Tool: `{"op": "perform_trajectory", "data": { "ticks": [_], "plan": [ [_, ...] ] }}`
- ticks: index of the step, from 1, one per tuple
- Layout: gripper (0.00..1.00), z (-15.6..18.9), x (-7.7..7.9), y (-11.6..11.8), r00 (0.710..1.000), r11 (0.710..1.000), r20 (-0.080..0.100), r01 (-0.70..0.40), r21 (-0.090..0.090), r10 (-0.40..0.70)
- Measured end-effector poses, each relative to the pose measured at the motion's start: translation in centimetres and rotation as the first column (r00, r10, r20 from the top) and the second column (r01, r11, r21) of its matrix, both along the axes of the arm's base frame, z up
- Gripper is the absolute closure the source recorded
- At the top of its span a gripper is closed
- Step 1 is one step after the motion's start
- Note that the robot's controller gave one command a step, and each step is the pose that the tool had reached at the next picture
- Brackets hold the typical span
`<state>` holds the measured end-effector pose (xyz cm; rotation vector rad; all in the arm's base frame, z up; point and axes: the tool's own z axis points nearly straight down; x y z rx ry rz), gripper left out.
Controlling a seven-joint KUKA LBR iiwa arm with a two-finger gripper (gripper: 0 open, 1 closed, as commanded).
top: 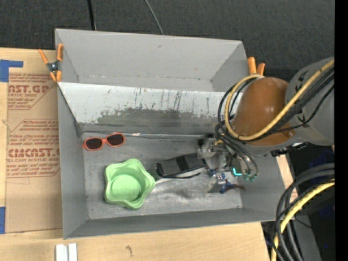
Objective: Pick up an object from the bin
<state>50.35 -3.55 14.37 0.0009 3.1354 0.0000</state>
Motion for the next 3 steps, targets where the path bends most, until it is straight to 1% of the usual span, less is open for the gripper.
{"op": "perform_trajectory", "data": {
  "ticks": [1, 2, 3],
  "plan": [
    [0.00, 0.1, 0.0, 0.0, 1.000, 1.000, -0.001, -0.001, 0.000, 0.001],
    [1.00, -2.3, 0.5, 0.6, 1.000, 1.000, -0.008, 0.009, 0.000, -0.009],
    [1.00, -2.3, 0.5, 0.6, 1.000, 1.000, -0.008, 0.009, 0.000, -0.009]
  ]
}}
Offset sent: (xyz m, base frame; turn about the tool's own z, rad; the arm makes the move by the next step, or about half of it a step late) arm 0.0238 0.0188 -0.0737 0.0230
